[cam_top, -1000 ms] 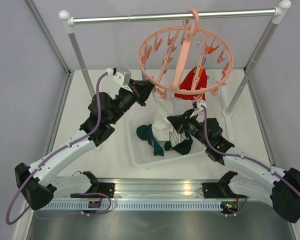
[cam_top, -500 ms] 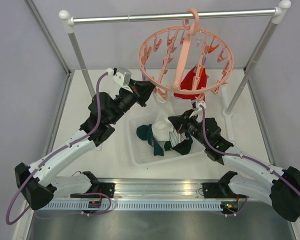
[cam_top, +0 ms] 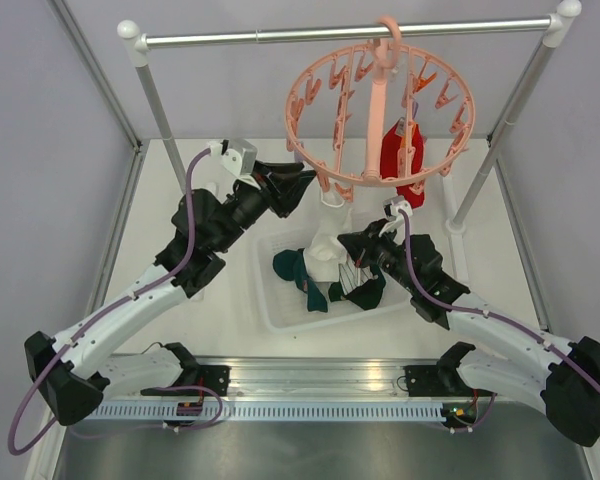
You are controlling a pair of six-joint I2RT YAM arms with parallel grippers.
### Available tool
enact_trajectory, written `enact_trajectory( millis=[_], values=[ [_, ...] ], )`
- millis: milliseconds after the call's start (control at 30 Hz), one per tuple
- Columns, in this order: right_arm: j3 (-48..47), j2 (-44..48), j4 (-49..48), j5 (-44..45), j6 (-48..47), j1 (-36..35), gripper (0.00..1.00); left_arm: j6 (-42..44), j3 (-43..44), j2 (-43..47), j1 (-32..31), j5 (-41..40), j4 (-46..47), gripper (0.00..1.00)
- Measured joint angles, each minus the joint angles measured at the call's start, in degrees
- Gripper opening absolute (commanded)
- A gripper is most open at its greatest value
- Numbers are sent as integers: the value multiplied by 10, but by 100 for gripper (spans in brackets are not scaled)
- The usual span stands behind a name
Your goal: Remove the socks clipped to the hanger
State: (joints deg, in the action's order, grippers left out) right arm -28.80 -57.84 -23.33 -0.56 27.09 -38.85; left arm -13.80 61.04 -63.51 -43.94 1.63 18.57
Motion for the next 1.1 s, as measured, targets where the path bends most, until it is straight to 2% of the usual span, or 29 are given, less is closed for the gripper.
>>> enact_trajectory(
  millis=[133,300,700,1100],
  values=[
    [-4,0,6,0,-2,0,1,-3,-9,13,0,2,0,53],
    [-7,0,9,0,-3,0,1,-5,-14,12,0,22,0,59],
    [-11,0,14,0,-4,0,1,-21,-14,-20,0,79,5,61],
    [-14,0,16,0,-4,0,1,-33,-14,-42,-16,85,32,61]
  ],
)
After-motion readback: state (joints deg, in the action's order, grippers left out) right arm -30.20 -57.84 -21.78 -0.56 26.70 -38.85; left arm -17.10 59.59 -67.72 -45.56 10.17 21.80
